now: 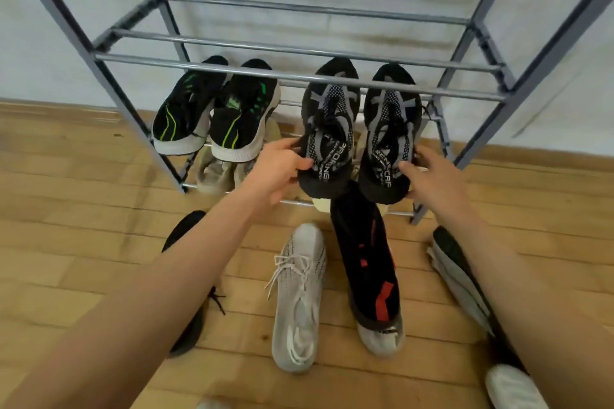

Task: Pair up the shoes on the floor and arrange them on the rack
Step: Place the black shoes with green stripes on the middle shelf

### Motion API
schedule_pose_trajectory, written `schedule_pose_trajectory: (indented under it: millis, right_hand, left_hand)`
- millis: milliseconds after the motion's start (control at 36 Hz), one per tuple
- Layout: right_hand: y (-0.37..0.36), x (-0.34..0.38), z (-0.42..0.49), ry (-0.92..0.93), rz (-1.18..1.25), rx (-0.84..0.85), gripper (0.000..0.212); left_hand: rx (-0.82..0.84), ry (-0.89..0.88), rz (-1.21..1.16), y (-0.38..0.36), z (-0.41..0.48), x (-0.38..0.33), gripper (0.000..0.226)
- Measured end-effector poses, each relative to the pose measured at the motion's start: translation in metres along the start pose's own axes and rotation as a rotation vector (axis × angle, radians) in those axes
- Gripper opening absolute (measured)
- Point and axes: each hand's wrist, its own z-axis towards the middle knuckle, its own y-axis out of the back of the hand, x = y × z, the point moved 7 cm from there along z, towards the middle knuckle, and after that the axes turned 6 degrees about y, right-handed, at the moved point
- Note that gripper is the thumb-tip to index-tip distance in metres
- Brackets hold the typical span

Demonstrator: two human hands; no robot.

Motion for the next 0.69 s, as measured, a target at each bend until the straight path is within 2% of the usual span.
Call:
schedule_pose_trajectory:
  millis: [139, 278, 389, 694]
  right_hand:
    - [0.005, 0.003, 0.027, -0.027, 0.017, 0.008, 0.024]
    - [0.002, 0.000, 0.046, -0.055, 0.025, 0.001, 0.009]
    - [-0.001, -0.003, 0.052, -0.050, -0.091, -0.014, 0.032]
    - [0.001, -0.007, 0.060, -0.079, -0.127, -0.088, 0.040]
  left_hand:
    - [-0.060, -0.013, 0.068, -0.010, 0.023, -0.025, 0.026]
    - [-0.055, -0.029, 0.113, -0.021, 0.038, -0.027, 0.031]
    - [-0.033, -0.022, 0.106, -0.027, 0.045, -0.023, 0.031]
    - [-0.014, -0.025, 0.125, -0.037, 0.057, -0.026, 0.034]
